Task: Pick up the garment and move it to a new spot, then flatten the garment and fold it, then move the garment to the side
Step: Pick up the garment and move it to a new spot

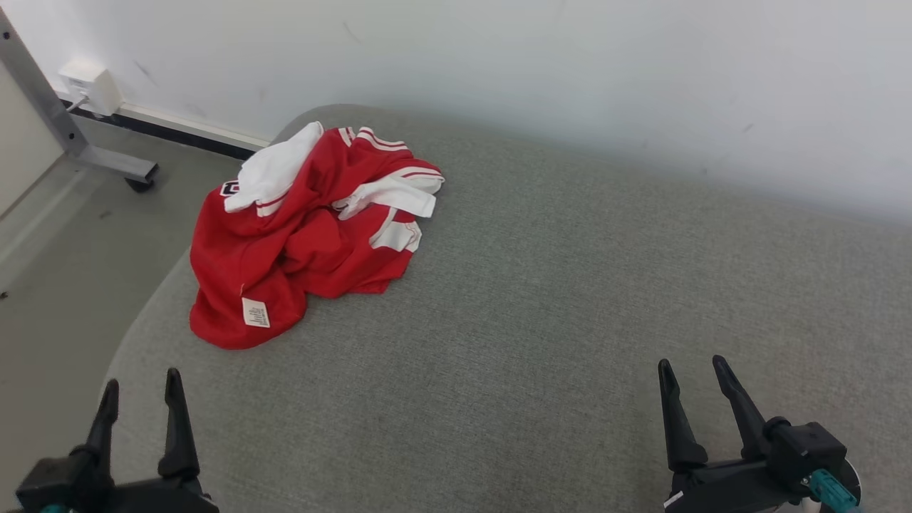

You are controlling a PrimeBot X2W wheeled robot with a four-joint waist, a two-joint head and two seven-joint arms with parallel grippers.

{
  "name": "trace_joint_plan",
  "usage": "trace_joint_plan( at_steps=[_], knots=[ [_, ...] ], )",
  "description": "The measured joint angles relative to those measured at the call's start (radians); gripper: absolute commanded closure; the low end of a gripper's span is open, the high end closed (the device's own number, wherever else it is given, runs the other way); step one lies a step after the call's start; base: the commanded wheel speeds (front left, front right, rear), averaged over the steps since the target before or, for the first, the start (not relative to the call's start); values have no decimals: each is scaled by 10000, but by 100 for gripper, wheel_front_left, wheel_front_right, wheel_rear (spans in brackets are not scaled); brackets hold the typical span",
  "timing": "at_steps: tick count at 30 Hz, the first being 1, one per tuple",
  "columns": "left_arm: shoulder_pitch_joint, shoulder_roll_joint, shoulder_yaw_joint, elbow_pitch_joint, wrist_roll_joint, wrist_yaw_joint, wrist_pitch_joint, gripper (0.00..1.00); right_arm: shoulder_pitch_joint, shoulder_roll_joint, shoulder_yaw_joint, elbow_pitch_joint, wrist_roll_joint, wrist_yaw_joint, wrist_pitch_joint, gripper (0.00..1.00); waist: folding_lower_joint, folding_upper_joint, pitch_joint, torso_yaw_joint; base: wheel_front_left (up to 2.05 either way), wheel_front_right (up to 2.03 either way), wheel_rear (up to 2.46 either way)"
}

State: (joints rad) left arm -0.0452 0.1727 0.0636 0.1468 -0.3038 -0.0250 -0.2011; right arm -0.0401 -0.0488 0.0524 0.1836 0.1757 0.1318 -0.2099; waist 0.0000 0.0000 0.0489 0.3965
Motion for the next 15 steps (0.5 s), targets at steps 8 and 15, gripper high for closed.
trace_joint_plan(
  at_steps=[8,15],
  knots=[
    [-1832,512,349,341,-477,-267,-75,0,-454,2,-125,-159,-403,0,25,0,0,0,521,-793,0,0,0],
    [-3491,1127,612,571,-773,-454,48,0,-887,4,-535,-583,-823,0,73,0,1,0,1242,-1482,0,0,0]
  ],
)
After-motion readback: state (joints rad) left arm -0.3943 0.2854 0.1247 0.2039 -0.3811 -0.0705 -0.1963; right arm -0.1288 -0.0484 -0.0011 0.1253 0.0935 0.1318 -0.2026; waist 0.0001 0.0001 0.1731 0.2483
